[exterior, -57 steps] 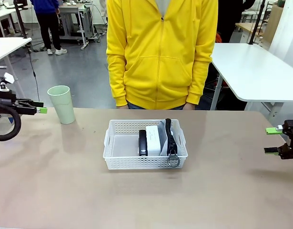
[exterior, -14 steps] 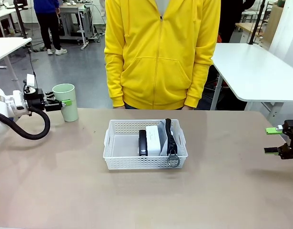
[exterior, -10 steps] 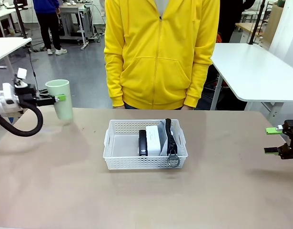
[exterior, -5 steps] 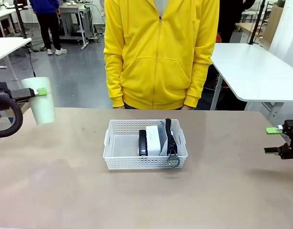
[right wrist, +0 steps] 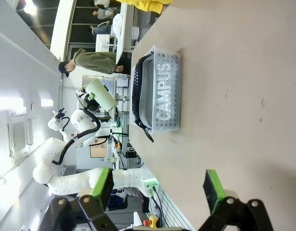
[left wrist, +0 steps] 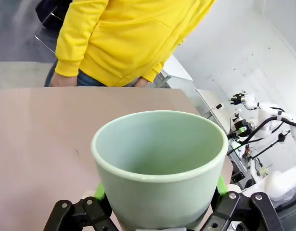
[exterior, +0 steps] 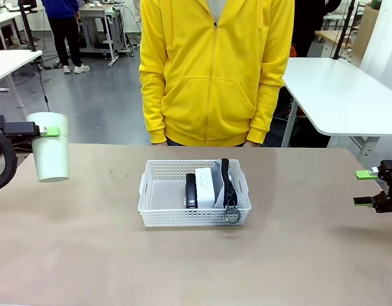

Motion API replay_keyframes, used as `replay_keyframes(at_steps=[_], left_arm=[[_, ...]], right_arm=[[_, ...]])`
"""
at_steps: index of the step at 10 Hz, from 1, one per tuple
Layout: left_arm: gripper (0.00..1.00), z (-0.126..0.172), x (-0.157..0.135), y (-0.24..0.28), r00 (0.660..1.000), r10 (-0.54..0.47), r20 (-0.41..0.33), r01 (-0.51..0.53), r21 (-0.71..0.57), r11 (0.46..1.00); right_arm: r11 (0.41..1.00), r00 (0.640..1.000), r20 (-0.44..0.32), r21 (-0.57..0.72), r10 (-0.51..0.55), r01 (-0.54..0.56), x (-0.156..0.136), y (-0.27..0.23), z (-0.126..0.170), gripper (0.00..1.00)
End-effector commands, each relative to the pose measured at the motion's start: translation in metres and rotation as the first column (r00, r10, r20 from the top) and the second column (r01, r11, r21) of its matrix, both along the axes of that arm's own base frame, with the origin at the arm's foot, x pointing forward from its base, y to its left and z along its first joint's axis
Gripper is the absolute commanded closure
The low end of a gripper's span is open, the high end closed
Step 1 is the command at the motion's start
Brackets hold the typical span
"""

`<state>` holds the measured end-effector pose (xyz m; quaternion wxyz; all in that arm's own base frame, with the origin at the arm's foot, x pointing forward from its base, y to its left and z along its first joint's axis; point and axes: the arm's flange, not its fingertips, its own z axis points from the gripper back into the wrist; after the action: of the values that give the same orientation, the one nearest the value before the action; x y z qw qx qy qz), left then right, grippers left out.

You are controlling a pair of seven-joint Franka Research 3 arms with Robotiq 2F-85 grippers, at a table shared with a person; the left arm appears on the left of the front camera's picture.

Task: Efficiently arrange items inside the basket to fit them all.
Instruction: Pick up the Reusable plastic cup and place it inside the Organizing basket.

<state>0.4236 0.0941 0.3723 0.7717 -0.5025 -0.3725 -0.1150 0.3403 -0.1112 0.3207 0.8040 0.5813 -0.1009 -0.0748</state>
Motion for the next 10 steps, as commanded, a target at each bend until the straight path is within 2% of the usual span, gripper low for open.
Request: replay_keyframes(at_steps=[1,3,4,5,6,8,10], left_arm=[[1.0,-0.002,0.002,0.0,0.999,0.005,0.05,-0.006,0.009,1.0],[1.0,-0.002,0.002,0.0,0.999,0.005,0.05,-0.006,0.009,1.0],[0.09,-0.001,0.0,0.0,1.0,-0.001,0.015,0.001,0.009,1.0],[0.09,-0.02,0.007,0.01,1.0,0.002,0.005,-0.002,-0.053,0.999],[0.09,-0.013,0.008,0.004,0.972,0.1,-0.212,-0.103,-0.005,0.995],[0.09,0.027,-0.004,-0.029,0.968,0.064,-0.243,-0.044,0.088,0.995],[0.09,0.051,-0.017,-0.082,0.942,0.044,-0.331,0.04,0.241,0.97]], right_arm=[[1.0,1.0,0.007,0.014,-0.011,0.011,0.001,0.001,0.003,0.0],[1.0,1.0,0.007,0.014,-0.011,0.011,0.001,0.001,0.003,0.0],[1.0,1.0,0.007,0.014,-0.011,0.011,0.001,0.001,0.003,0.0],[1.0,1.0,0.007,0.014,-0.011,0.011,0.001,0.001,0.003,0.0],[1.0,1.0,0.007,0.014,-0.011,0.011,0.001,0.001,0.003,0.0],[1.0,1.0,0.007,0.014,-0.011,0.011,0.001,0.001,0.003,0.0],[1.0,1.0,0.007,0.014,-0.011,0.011,0.001,0.001,0.003,0.0]])
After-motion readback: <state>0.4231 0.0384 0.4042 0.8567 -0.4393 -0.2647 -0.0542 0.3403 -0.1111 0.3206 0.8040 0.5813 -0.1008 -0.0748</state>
